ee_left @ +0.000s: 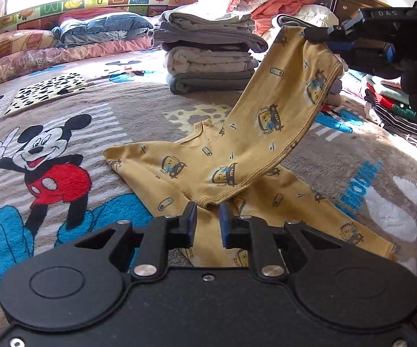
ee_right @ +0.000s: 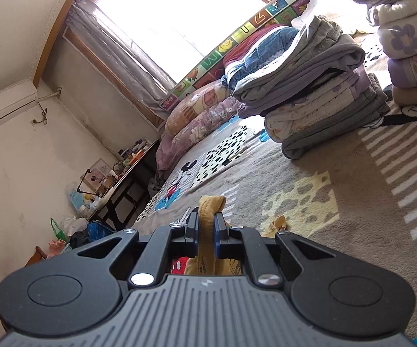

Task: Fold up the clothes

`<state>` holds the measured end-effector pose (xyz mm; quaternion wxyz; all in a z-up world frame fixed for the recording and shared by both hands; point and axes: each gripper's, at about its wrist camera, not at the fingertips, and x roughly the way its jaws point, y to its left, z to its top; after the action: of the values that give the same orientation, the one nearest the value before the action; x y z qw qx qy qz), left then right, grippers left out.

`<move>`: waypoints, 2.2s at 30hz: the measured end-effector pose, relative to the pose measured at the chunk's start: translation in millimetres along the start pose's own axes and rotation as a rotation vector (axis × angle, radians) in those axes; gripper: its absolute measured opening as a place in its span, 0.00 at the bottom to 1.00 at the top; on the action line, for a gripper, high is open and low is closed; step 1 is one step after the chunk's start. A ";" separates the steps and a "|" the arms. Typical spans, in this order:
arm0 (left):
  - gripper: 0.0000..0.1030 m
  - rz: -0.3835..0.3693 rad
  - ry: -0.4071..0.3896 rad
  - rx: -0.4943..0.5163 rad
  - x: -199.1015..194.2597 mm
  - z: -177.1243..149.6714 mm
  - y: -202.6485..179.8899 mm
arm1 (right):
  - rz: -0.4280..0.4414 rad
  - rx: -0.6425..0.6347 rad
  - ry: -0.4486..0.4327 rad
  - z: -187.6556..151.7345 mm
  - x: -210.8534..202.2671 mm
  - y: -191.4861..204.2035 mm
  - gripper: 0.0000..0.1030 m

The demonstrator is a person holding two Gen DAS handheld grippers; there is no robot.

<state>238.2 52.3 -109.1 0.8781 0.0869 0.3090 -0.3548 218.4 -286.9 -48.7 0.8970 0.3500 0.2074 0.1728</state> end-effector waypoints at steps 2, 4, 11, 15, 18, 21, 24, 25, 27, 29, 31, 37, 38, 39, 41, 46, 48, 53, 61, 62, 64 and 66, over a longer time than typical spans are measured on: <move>0.13 0.024 0.066 0.035 18.7 -12.5 -11.5 | -0.005 -0.046 0.006 4.0 2.1 9.4 0.12; 0.13 0.058 0.054 0.045 14.5 -14.3 -18.4 | -0.008 -0.103 0.011 5.2 2.4 20.3 0.12; 0.21 0.041 -0.102 -0.216 -34.8 -17.9 3.9 | -0.036 -0.370 0.072 -5.8 -0.7 60.0 0.12; 0.21 0.059 -0.188 -0.373 -43.9 -18.1 22.4 | -0.032 -0.483 0.096 -24.7 -8.5 73.2 0.12; 0.21 0.104 -0.205 -0.422 -39.2 -12.0 34.5 | -0.032 -0.537 0.113 -44.7 -14.9 83.7 0.12; 0.21 0.143 -0.196 -0.429 -24.6 1.1 43.9 | -0.040 -0.530 0.115 -57.3 -20.0 81.6 0.11; 0.21 0.168 -0.177 -0.366 -3.9 14.6 44.7 | -0.052 -0.495 0.098 -65.4 -27.5 75.8 0.11; 0.20 0.169 -0.173 -0.353 3.1 18.8 44.8 | -0.056 -0.483 0.092 -68.1 -30.0 73.9 0.11; 0.14 0.161 -0.153 -0.334 20.4 24.6 47.5 | -0.071 -0.457 0.071 -70.0 -34.0 66.8 0.11; 0.13 0.142 -0.112 -0.322 40.8 25.5 52.5 | -0.080 -0.410 0.051 -67.9 -36.0 56.9 0.11; 0.13 0.103 -0.028 -0.315 61.4 23.0 57.4 | -0.085 -0.361 0.033 -64.0 -40.5 47.7 0.11; 0.13 0.072 -0.069 -0.342 56.2 37.4 72.2 | -0.083 -0.242 -0.019 -55.7 -46.6 22.0 0.11; 0.13 0.073 -0.070 -0.361 60.8 37.0 76.5 | -0.077 -0.230 -0.023 -54.7 -47.2 19.8 0.11; 0.13 0.080 -0.040 -0.368 68.6 36.1 79.1 | -0.072 -0.217 -0.028 -53.7 -47.9 17.6 0.11; 0.13 0.080 -0.030 -0.392 76.2 36.3 84.0 | -0.064 -0.202 -0.034 -52.6 -47.4 14.4 0.11; 0.21 0.060 -0.056 -0.515 84.1 40.2 102.0 | -0.051 -0.209 -0.041 -49.2 -42.8 13.8 0.11; 0.23 0.044 -0.051 -0.556 87.0 37.2 107.7 | -0.046 -0.222 -0.043 -46.8 -41.9 15.5 0.11; 0.57 -0.136 -0.087 -0.793 82.2 29.0 128.6 | -0.036 -0.310 -0.030 -40.0 -41.6 30.6 0.11; 0.69 -0.245 -0.156 -1.010 80.3 20.6 142.8 | -0.016 -0.628 0.027 -58.7 -48.6 87.1 0.11; 0.70 -0.252 -0.162 -1.023 80.6 20.2 143.9 | -0.015 -0.671 0.039 -63.5 -48.5 93.6 0.11; 0.72 -0.264 -0.174 -1.048 80.9 19.1 145.9 | -0.010 -0.751 0.065 -74.5 -47.4 103.9 0.11; 0.73 -0.275 -0.185 -1.069 80.9 17.7 147.6 | -0.004 -0.818 0.093 -86.5 -45.2 112.7 0.11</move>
<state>391.7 107.9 -153.8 0.7691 -0.4428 0.3762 -0.2663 118.6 -181.0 -16.4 0.9523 -0.0440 0.1624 0.2548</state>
